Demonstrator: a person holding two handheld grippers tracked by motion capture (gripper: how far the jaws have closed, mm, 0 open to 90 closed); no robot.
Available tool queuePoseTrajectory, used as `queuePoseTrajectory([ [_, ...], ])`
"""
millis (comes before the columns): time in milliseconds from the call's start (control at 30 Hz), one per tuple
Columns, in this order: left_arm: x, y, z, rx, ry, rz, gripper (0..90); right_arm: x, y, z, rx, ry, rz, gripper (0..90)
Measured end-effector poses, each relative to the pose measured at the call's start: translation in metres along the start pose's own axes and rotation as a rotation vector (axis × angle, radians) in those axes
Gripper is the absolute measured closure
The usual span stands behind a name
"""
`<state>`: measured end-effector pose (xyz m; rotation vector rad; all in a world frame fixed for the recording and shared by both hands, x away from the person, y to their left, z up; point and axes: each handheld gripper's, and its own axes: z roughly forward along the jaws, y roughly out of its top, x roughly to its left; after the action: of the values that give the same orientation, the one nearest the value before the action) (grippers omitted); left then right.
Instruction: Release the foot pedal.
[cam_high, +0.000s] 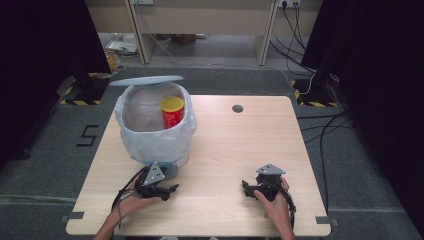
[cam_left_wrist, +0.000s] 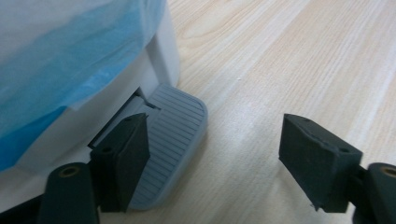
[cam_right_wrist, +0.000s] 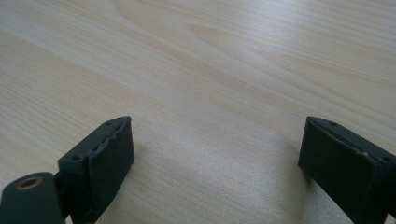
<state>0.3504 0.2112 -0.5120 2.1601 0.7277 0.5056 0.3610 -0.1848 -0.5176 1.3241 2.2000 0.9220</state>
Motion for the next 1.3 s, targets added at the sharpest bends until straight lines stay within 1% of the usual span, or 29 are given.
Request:
queuePoseTrajectory([
  [33, -0.001, 0.001, -0.001, 0.001, 0.001, 0.003, 22.6, 0.000, 0.000, 0.000, 0.000, 0.000, 0.000, 10.5],
  [100, -0.004, 0.003, -0.004, -0.016, 0.015, 0.003, 21.3, 0.000, 0.000, 0.000, -0.001, 0.000, 0.001, 10.4],
  [133, -0.005, 0.004, -0.006, -0.016, 0.015, 0.005, 21.2, 0.000, 0.000, 0.000, -0.002, 0.000, 0.001, 10.3],
  [167, -0.006, 0.005, -0.009, -0.013, -0.006, -0.004, 21.3, 0.000, 0.000, 0.000, -0.002, 0.000, 0.001, 10.1],
  [233, -0.008, 0.004, -0.012, -0.020, -0.019, -0.010, 20.9, 0.000, 0.000, 0.000, 0.000, 0.000, 0.001, 9.9],
  [267, -0.009, 0.004, -0.013, -0.017, -0.020, -0.004, 20.8, 0.000, 0.000, 0.000, 0.000, 0.000, 0.002, 9.9],
  [300, -0.009, 0.003, -0.016, -0.015, -0.031, -0.009, 20.8, 0.000, 0.000, 0.000, 0.000, -0.001, 0.001, 9.8],
  [333, -0.010, 0.001, -0.018, -0.032, -0.039, -0.025, 20.7, 0.000, 0.000, 0.000, 0.000, 0.000, 0.002, 9.8],
  [367, -0.010, 0.000, -0.020, -0.034, -0.047, -0.030, 20.7, 0.000, 0.000, 0.000, 0.000, 0.000, 0.002, 9.8],
  [500, -0.007, -0.009, -0.033, -0.066, -0.053, -0.067, 20.6, 0.000, 0.000, 0.001, 0.000, 0.000, 0.000, 9.7],
  [567, -0.005, -0.012, -0.037, -0.077, -0.050, -0.082, 20.6, 0.000, 0.000, 0.001, 0.000, -0.001, 0.002, 9.6],
  [667, -0.001, -0.014, -0.041, -0.086, -0.041, -0.088, 20.6, 0.000, 0.000, 0.001, 0.001, -0.001, 0.003, 9.6],
  [767, -0.001, -0.013, -0.045, -0.094, -0.047, -0.089, 20.5, 0.000, 0.000, 0.001, 0.000, -0.001, 0.001, 9.6],
  [833, -0.001, -0.011, -0.048, -0.109, -0.047, -0.091, 20.4, 0.000, 0.000, 0.001, 0.000, 0.000, 0.002, 9.6],
  [900, -0.001, -0.010, -0.053, -0.128, -0.055, -0.101, 20.3, 0.000, 0.000, 0.000, 0.001, 0.000, 0.001, 9.6],
  [1033, -0.002, -0.011, -0.058, -0.127, -0.041, -0.090, 20.3, 0.000, 0.000, 0.001, 0.001, 0.000, 0.002, 9.6],
  [1300, 0.002, -0.025, -0.060, -0.094, -0.033, -0.109, 19.8, 0.000, 0.000, 0.001, 0.001, -0.001, 0.002, 9.6],
])
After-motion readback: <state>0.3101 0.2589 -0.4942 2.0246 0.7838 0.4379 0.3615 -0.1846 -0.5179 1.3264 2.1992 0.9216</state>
